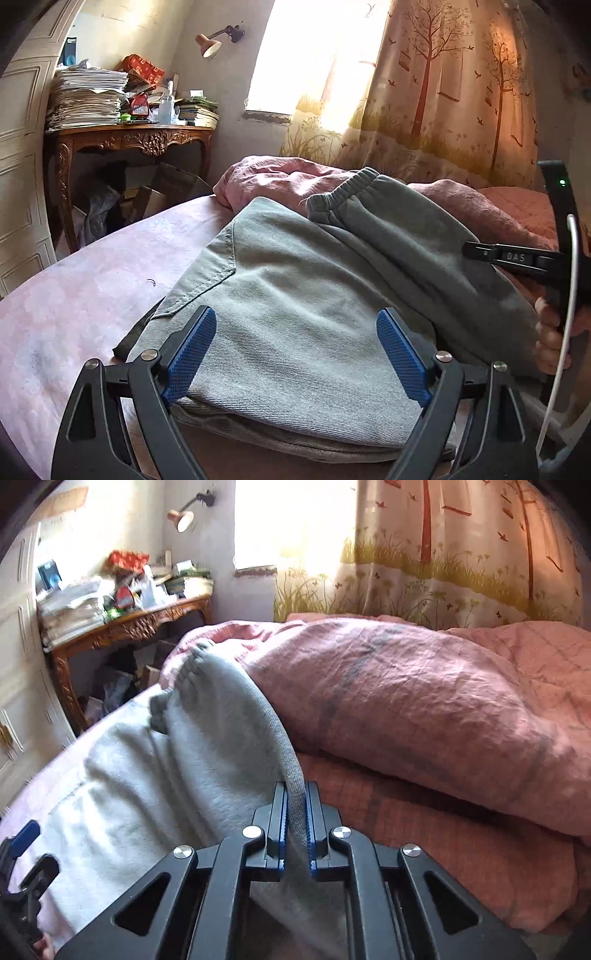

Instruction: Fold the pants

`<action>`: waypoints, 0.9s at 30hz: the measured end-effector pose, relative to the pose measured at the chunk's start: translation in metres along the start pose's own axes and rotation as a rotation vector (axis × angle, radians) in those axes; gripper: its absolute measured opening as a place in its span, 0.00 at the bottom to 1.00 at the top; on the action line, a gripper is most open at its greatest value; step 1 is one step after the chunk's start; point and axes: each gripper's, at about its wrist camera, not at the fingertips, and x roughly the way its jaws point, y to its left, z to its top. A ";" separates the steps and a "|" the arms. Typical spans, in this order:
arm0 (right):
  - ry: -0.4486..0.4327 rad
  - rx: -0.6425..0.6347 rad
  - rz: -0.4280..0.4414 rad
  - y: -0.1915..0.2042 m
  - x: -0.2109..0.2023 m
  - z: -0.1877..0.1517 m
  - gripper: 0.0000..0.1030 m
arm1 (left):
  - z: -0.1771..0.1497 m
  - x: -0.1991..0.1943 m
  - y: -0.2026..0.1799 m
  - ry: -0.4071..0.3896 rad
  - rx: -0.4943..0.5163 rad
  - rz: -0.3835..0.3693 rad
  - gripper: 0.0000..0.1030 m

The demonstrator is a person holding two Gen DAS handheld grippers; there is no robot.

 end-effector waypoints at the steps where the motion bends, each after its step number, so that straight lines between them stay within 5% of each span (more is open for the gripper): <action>1: -0.015 0.016 0.041 0.001 -0.014 -0.003 0.07 | 0.002 -0.003 0.001 0.011 -0.015 -0.027 0.84; 7: -0.009 -0.116 0.093 0.052 -0.085 -0.047 0.04 | 0.009 -0.027 0.010 0.119 -0.110 -0.226 0.81; 10: 0.022 -0.151 0.149 0.077 -0.112 -0.088 0.00 | 0.010 -0.033 0.006 0.112 -0.113 -0.225 0.81; 15: -0.036 -0.207 0.072 0.104 -0.135 -0.129 0.00 | 0.006 -0.027 0.010 0.123 -0.141 -0.156 0.81; 17: -0.066 -0.202 0.021 0.101 -0.131 -0.126 0.03 | 0.005 -0.025 0.017 0.122 -0.158 -0.120 0.81; 21: -0.042 -0.097 0.045 0.079 -0.099 -0.094 0.56 | 0.008 -0.021 0.038 0.104 -0.205 -0.071 0.81; 27: -0.037 -0.096 -0.023 0.085 -0.030 -0.042 0.43 | 0.005 -0.002 0.086 0.120 -0.316 0.048 0.80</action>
